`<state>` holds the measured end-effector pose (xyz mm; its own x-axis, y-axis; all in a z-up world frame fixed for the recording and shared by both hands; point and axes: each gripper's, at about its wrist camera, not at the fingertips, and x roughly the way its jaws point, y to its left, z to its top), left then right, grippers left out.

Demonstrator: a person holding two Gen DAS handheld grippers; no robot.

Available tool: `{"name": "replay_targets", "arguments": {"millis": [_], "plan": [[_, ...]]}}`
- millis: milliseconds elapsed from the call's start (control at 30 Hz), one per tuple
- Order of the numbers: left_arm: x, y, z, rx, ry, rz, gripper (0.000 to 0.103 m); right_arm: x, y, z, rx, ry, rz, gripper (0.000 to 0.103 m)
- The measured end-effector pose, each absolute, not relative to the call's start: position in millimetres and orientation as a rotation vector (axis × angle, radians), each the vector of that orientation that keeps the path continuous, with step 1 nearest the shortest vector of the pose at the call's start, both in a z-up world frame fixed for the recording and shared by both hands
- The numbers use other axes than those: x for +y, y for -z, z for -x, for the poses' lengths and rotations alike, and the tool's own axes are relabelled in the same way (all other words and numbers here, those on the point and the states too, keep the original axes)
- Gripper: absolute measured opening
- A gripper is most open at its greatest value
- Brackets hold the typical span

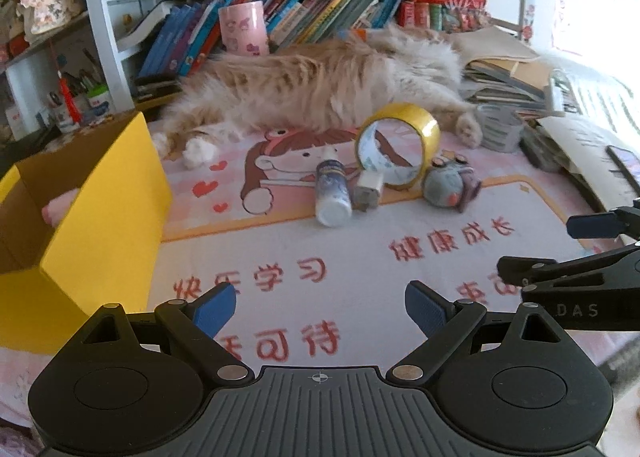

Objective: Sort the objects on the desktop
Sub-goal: 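Grasp the toy truck with the right tool while the left tool grasps the white spray bottle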

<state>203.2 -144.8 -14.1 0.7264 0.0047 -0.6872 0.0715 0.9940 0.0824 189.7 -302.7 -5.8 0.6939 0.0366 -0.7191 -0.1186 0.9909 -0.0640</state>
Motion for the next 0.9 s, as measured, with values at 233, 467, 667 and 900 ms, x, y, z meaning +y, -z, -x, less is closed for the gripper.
{"name": "replay_targets", "arguments": {"millis": [233, 467, 667, 900], "plan": [[-143.7, 6.8, -227.3, 0.745, -0.029, -0.120, 0.094, -311.5, 9.0, -228.5, 0.772, -0.121, 0.104, 0.078], [-143.9, 2.1, -239.0, 0.741, -0.067, -0.120, 0.094, -310.6, 15.6, -264.9, 0.759, -0.162, 0.111, 0.078], [-147.5, 1.9, -243.1, 0.754, -0.079, -0.133, 0.094, -304.5, 26.2, -290.4, 0.757, -0.188, 0.130, 0.078], [-150.5, 1.0, -248.1, 0.751, -0.085, -0.139, 0.094, -309.2, 41.5, -314.2, 0.759, -0.160, 0.115, 0.078]]}}
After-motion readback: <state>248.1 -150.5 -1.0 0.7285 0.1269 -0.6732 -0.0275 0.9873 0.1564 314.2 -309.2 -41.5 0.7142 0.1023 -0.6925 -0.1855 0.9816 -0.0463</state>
